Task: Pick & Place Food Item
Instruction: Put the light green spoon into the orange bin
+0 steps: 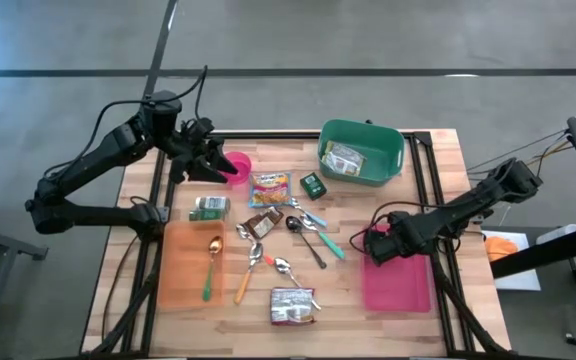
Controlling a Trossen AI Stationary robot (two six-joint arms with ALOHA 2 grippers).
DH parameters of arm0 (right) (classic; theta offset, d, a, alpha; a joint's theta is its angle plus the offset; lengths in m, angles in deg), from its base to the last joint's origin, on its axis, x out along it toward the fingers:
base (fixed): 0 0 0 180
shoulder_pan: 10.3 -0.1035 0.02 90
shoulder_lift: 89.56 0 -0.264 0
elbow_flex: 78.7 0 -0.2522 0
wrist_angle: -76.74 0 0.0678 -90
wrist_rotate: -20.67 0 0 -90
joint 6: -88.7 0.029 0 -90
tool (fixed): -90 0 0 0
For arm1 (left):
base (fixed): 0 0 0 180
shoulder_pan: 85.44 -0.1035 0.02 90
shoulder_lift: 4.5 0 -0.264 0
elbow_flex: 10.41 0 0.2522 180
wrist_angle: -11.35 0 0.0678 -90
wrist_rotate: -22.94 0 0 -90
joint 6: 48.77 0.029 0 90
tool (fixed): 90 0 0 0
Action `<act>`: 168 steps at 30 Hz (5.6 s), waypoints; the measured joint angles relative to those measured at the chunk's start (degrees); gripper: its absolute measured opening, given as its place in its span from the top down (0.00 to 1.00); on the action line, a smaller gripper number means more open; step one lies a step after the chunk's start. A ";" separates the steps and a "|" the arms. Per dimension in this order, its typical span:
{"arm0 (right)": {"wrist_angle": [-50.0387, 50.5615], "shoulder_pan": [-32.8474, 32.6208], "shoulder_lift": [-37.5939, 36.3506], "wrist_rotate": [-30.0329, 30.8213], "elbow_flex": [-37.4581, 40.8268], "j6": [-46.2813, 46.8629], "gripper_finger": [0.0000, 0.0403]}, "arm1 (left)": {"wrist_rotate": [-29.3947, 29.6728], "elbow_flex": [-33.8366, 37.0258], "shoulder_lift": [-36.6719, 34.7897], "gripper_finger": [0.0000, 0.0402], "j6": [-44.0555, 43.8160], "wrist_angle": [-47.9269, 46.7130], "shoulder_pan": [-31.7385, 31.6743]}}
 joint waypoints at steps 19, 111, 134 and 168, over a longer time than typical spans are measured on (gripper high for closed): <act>17.11 -0.02 -0.02 -0.40 -16.46 -13.53 0.12 | 0.00 0.00 0.00 0.30 -1.25 -0.01 0.02; -16.09 18.60 36.58 1.51 -30.27 -83.44 0.57 | 11.19 0.07 -0.11 0.30 14.50 -20.59 0.09; -14.78 18.73 36.11 1.26 -31.56 -85.50 0.92 | 11.17 0.04 -0.42 0.30 19.81 -33.03 -0.09; -22.91 18.90 17.84 10.43 -32.17 -77.46 0.92 | 19.43 0.04 -0.43 0.30 10.90 -22.38 -0.09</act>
